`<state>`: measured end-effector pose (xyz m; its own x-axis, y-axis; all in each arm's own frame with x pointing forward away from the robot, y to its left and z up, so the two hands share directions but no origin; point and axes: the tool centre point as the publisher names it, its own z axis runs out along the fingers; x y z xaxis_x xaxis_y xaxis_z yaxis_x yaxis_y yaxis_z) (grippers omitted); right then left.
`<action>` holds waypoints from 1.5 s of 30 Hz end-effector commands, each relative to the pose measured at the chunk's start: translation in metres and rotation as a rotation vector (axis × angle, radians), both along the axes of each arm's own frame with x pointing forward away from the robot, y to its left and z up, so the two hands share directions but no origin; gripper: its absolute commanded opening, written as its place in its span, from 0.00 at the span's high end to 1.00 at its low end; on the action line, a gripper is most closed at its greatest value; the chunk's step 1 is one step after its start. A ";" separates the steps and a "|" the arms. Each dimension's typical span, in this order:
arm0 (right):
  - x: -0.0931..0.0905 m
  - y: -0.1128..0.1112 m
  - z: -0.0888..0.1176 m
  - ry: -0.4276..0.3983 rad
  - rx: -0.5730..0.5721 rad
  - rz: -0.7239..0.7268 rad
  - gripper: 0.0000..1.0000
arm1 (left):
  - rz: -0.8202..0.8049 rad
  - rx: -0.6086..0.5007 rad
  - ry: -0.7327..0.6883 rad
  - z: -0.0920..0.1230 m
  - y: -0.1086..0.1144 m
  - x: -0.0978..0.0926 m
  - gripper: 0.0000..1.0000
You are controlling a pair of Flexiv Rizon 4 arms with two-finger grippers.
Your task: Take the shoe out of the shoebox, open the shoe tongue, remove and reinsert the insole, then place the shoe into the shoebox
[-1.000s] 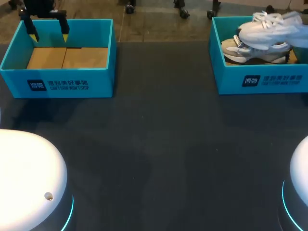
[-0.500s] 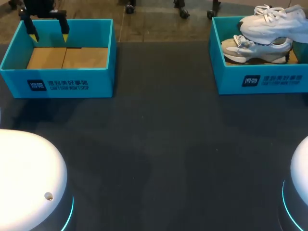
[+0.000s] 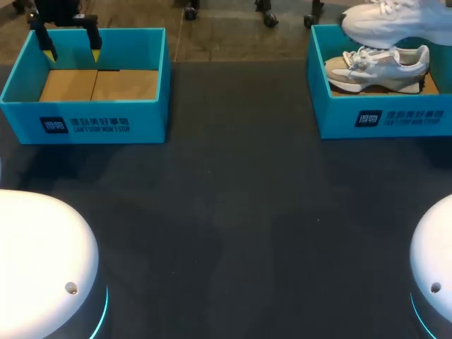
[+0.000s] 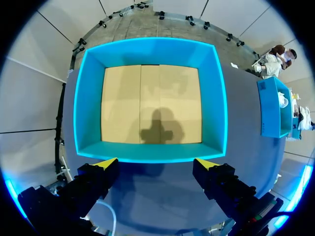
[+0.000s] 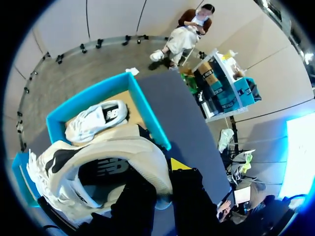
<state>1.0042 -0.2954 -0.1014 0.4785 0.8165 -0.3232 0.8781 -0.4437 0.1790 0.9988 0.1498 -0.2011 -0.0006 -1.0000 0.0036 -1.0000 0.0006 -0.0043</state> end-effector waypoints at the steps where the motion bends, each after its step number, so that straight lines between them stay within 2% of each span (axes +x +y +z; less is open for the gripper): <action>1: -0.033 0.024 -0.002 -0.049 -0.007 0.008 1.00 | 0.000 0.001 0.001 0.000 0.000 0.000 0.00; 6: -0.062 0.057 -0.011 -0.036 -0.009 -0.020 1.00 | 0.000 0.001 0.001 0.000 0.000 0.000 0.00; 10: -0.087 0.080 -0.023 -0.017 0.059 -0.004 1.00 | 0.000 0.001 0.001 0.000 0.000 0.000 0.00; 27: -0.087 0.080 -0.023 -0.017 0.059 -0.004 1.00 | 0.000 0.001 0.001 0.000 0.000 0.000 0.00; 31: -0.098 0.096 -0.032 -0.006 0.052 0.024 1.00 | 0.000 0.001 0.001 0.000 0.000 0.000 0.00; 34: -0.119 0.122 -0.053 0.003 0.087 0.057 1.00 | 0.000 0.001 0.001 0.000 0.000 0.000 0.00; 36: -0.130 0.136 -0.064 0.020 0.068 0.045 1.00 | 0.000 0.001 0.001 0.000 0.000 0.000 0.00; 45: -0.179 0.191 -0.097 0.038 0.058 0.060 1.00 | 0.000 0.001 0.001 0.000 0.000 0.000 0.00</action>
